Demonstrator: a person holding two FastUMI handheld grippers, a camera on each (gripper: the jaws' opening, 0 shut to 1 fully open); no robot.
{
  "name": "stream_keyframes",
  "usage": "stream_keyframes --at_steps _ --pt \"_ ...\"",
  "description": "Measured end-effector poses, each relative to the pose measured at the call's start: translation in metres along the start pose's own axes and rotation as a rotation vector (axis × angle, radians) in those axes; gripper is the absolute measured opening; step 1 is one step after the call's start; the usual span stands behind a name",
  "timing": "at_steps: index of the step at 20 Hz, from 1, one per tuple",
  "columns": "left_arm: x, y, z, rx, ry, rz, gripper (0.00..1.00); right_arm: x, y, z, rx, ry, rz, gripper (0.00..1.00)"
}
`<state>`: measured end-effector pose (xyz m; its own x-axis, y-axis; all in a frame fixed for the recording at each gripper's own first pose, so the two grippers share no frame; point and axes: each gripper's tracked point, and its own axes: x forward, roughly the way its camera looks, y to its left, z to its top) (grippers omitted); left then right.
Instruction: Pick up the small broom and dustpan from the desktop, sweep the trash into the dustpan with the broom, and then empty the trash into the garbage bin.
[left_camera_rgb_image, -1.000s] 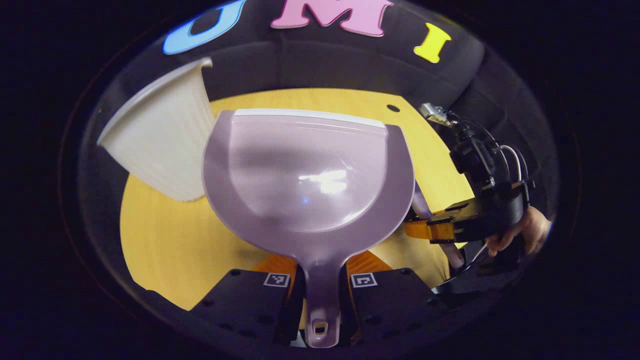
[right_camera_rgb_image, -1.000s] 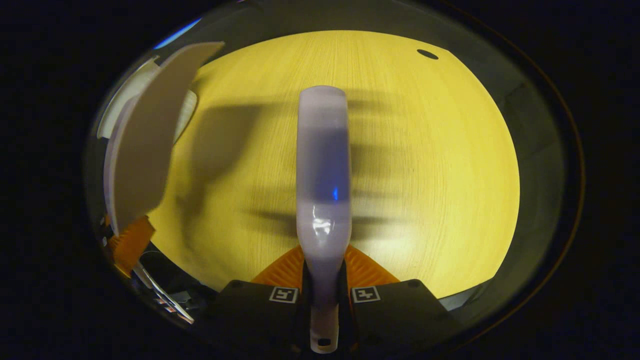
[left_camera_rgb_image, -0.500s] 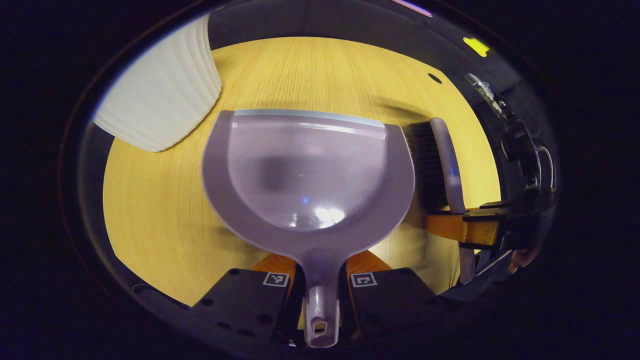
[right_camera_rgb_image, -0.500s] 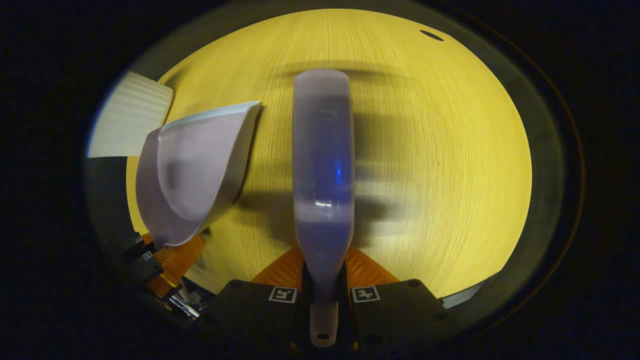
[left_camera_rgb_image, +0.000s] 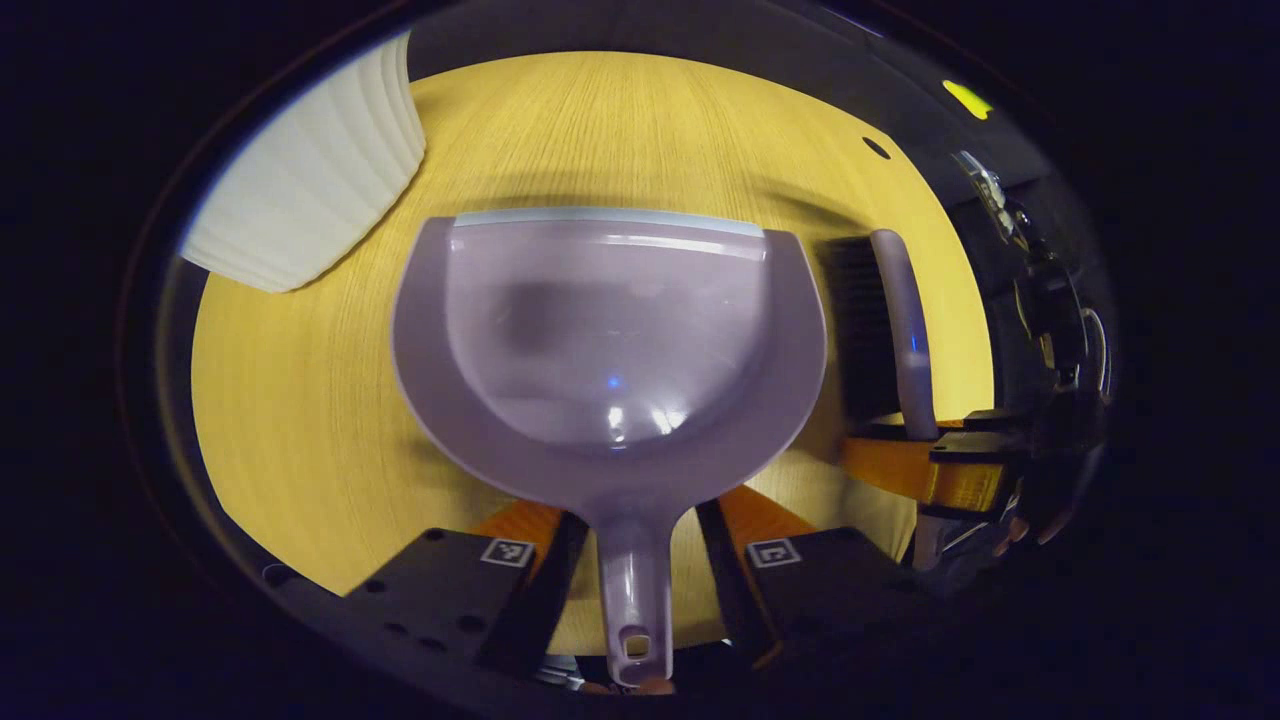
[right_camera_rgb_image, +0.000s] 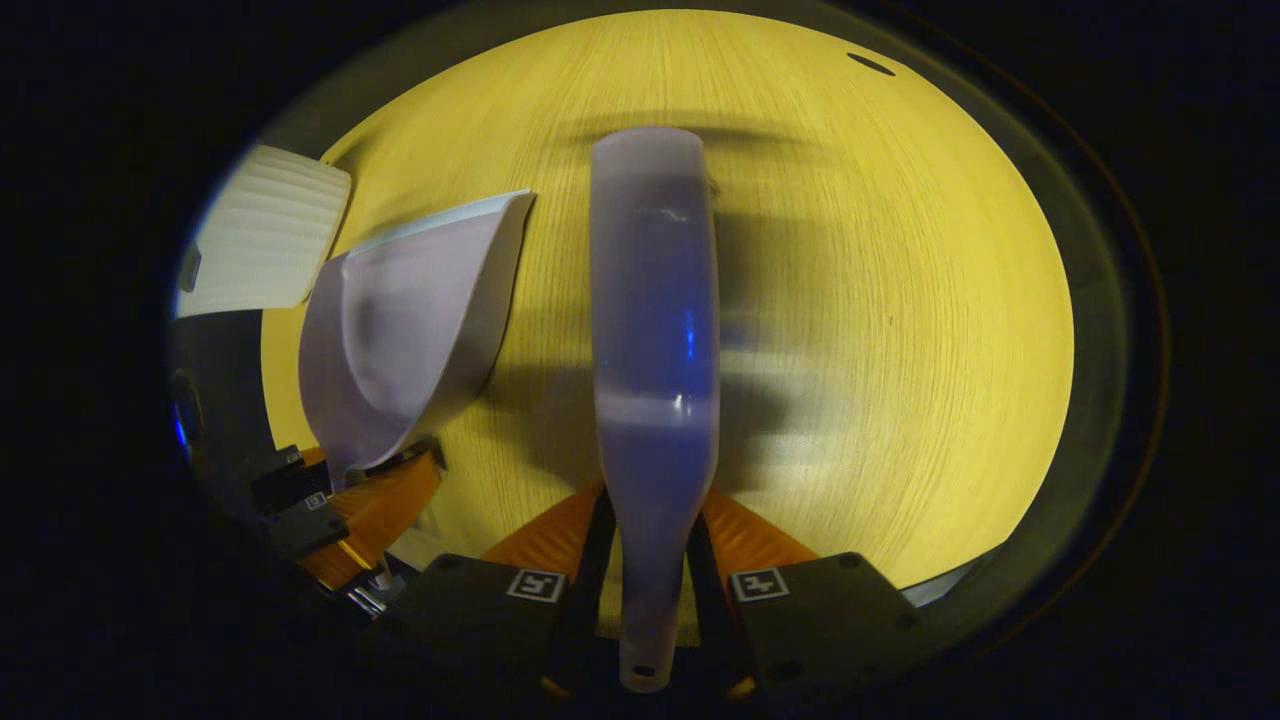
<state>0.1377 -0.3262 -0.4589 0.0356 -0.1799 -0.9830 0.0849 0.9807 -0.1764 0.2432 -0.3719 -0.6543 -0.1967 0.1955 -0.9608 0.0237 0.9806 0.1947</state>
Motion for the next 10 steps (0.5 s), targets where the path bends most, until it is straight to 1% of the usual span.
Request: stream_keyframes --at_steps 1,2,4,5,7,10 --pt "0.0 0.0 0.001 0.012 0.002 0.011 0.72 -0.002 0.001 0.0 -0.003 -0.011 0.0 0.51" --pt "0.0 -0.001 -0.001 0.019 -0.001 0.024 0.8 -0.009 0.0 0.006 -0.007 -0.027 -0.001 0.64" --pt "-0.008 -0.006 -0.001 0.026 -0.027 0.02 0.8 -0.017 -0.003 0.006 -0.016 -0.083 -0.023 0.9" --pt "-0.014 -0.007 -0.001 0.027 -0.051 0.022 0.8 -0.027 -0.006 0.008 -0.019 -0.122 -0.032 0.99" --pt "-0.038 -0.011 -0.004 0.035 -0.115 0.02 0.8 -0.052 -0.009 0.012 0.003 -0.213 -0.034 0.99" --pt "-0.089 -0.02 -0.016 0.075 -0.247 0.003 0.8 -0.092 -0.012 -0.001 0.047 -0.351 -0.046 0.99"
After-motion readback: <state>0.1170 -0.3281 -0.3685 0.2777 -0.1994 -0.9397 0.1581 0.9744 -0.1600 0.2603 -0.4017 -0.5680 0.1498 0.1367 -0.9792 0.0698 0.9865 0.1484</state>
